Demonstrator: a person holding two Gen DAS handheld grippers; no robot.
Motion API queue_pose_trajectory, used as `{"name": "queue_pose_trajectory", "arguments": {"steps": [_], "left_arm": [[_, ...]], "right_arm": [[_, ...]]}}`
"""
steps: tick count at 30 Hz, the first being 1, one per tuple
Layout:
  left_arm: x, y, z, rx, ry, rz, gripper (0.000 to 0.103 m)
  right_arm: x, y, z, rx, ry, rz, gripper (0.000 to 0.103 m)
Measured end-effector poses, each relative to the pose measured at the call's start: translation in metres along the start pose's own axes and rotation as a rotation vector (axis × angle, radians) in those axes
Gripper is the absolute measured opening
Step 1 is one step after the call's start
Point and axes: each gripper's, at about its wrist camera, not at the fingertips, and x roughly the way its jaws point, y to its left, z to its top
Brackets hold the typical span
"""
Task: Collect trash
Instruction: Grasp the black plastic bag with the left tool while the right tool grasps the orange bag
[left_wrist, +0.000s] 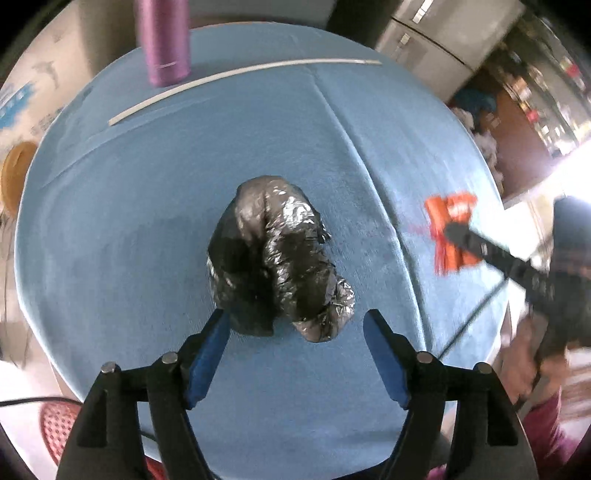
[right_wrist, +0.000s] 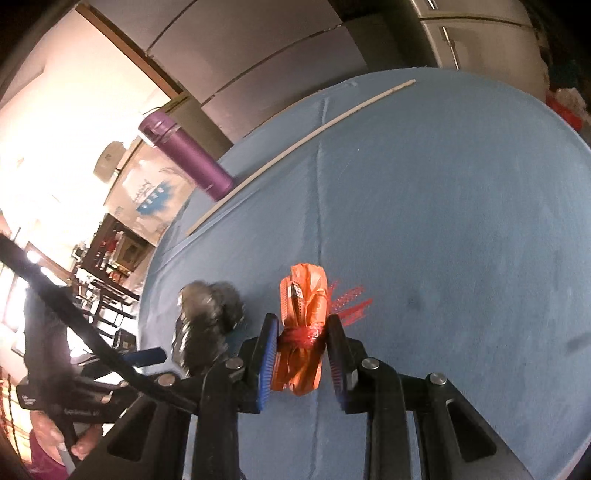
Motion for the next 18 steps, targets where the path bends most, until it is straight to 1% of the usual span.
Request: {"name": "queue_pose_trajectory", "arguments": {"steps": [3, 5, 7, 10, 13, 14, 15, 16, 17, 18], "left_arm": [[0.004, 0.0, -0.003, -0.095, -0.011, -0.016, 0.076], [0.011, -0.004, 0.006, -0.109, -0.045, 0.035, 0.076], [0.021, -0.004, 0.008, -0.146, -0.053, 0.084, 0.076], [0.029, -0.001, 0.007, -0.189, -0.05, 0.091, 0.076], [0.036, 0.005, 0.002, -0.195, -0.066, 0.093, 0.074], [0.034, 0.007, -0.003, -0.187, -0.082, 0.097, 0.07], [0.032, 0.01, -0.007, -0.181, -0.092, 0.094, 0.048], [0.028, 0.012, -0.01, -0.182, -0.094, 0.075, 0.034], [0.023, 0.014, -0.021, -0.185, -0.102, 0.073, 0.034], [0.015, 0.014, -0.024, -0.182, -0.126, 0.09, 0.034]], "right_arm": [[-0.002, 0.0, -0.011, -0.005, 0.0, -0.009, 0.028], [-0.005, -0.001, -0.012, -0.007, -0.003, -0.015, 0.028], [-0.012, -0.006, -0.014, -0.001, -0.019, -0.01, 0.028], [-0.018, -0.005, -0.014, -0.011, -0.042, -0.022, 0.028], [-0.019, -0.005, -0.014, -0.009, -0.042, -0.011, 0.028], [-0.019, -0.004, -0.015, -0.012, -0.043, -0.01, 0.028], [-0.019, -0.002, -0.016, -0.018, -0.044, -0.011, 0.028], [-0.02, 0.001, -0.017, -0.024, -0.044, -0.01, 0.028], [-0.02, 0.002, -0.018, -0.027, -0.045, -0.007, 0.028], [-0.021, 0.005, -0.019, -0.03, -0.047, -0.002, 0.028]]}}
